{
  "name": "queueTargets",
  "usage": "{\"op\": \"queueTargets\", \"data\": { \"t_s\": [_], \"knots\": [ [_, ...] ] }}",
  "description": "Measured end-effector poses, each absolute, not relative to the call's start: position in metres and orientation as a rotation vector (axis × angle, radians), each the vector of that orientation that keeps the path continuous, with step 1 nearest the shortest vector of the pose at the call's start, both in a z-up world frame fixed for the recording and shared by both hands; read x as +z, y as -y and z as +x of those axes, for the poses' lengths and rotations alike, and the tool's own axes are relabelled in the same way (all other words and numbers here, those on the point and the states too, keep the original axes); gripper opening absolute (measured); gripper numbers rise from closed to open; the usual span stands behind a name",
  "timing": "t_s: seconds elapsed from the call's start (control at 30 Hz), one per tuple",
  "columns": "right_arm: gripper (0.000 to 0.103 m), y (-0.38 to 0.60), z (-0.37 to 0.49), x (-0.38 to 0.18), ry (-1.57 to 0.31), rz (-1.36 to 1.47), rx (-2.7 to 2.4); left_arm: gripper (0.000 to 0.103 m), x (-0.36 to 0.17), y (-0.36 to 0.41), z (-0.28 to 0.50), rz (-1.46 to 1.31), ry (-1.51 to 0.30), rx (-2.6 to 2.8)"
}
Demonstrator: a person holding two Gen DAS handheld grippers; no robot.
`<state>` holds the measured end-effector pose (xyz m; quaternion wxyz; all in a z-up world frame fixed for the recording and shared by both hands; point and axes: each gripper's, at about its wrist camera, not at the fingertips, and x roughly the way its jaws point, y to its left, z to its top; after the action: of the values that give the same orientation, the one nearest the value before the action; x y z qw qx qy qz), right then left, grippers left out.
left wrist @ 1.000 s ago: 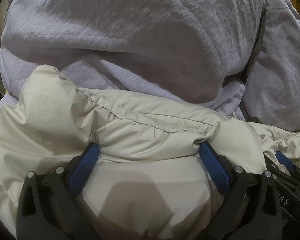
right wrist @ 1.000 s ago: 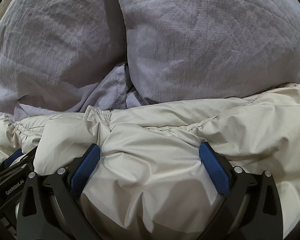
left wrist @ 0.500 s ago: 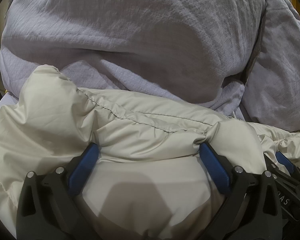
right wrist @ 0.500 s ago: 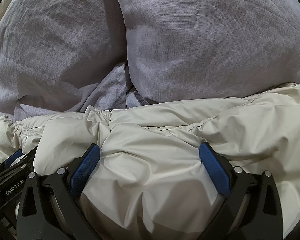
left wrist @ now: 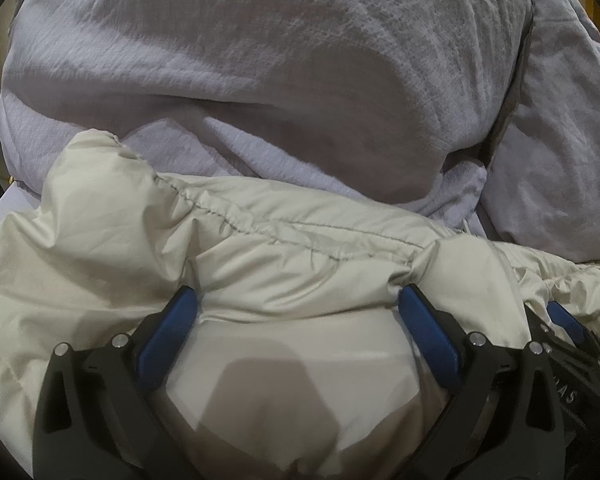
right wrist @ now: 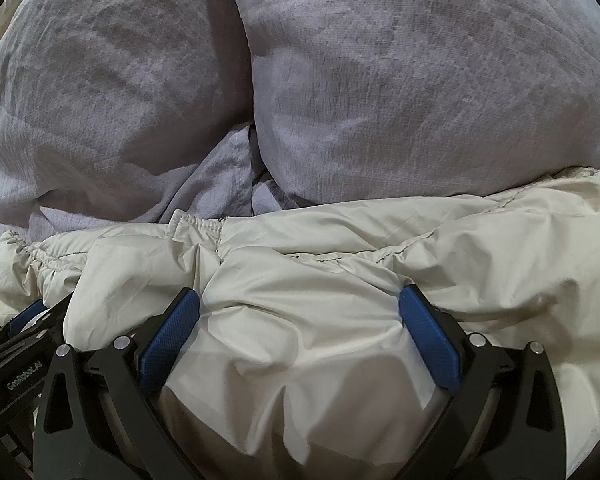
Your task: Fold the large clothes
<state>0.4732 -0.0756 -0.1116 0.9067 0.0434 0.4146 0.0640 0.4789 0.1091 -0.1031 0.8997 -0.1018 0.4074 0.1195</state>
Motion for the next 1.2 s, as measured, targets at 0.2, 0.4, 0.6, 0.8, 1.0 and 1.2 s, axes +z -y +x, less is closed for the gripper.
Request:
{"op": "queueTargets", "data": {
  "t_s": [0.2,0.4,0.6,0.8,1.0,1.2],
  "knots": [
    [0.102,0.115,0.454,-0.07,-0.783,0.131,0.076,0.101,-0.074,-0.122,0.454,-0.212,-0.82,0.234],
    [0.102,0.155,0.441,-0.048,-0.721,0.065,-0.034,0.101,-0.053,-0.135,0.437,-0.097,-0.761,0.278],
    [0.102,0.175,0.441,-0.067,-0.739,0.009,-0.11,0.101,-0.062,-0.157,0.436,-0.077,-0.787,0.356],
    [0.102,0.18,0.453,-0.09,-0.781,-0.014,-0.134,0.101,-0.085,-0.171,0.439,-0.072,-0.821,0.4],
    [0.102,0.175,0.467,-0.104,-0.788,-0.033,-0.136,0.101,-0.102,-0.173,0.446,-0.044,-0.824,0.419],
    [0.102,0.168,0.482,-0.116,-0.792,-0.041,-0.131,0.101,-0.113,-0.173,0.453,-0.044,-0.807,0.424]
  ]
}}
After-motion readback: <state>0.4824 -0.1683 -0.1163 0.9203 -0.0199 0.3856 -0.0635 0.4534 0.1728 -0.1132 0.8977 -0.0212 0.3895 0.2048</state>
